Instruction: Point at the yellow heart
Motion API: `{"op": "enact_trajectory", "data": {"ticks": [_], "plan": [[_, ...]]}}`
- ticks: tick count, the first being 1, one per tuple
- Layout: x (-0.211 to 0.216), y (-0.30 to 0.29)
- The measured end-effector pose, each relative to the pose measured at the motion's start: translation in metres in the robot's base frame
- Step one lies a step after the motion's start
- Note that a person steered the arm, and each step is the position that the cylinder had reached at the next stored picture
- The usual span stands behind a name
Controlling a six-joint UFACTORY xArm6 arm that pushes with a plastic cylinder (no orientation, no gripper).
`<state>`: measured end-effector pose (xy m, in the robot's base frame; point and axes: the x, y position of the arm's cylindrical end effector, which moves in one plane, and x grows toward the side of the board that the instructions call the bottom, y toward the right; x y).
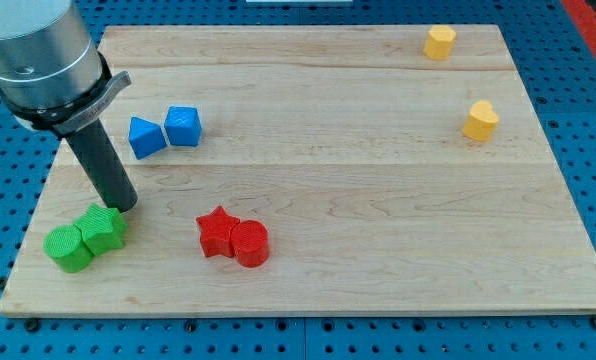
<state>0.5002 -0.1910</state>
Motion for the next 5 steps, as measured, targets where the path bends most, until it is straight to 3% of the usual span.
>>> {"op": "enact_trajectory", "data": {"ticks": [5], "plan": [[0.000, 0.023]]}}
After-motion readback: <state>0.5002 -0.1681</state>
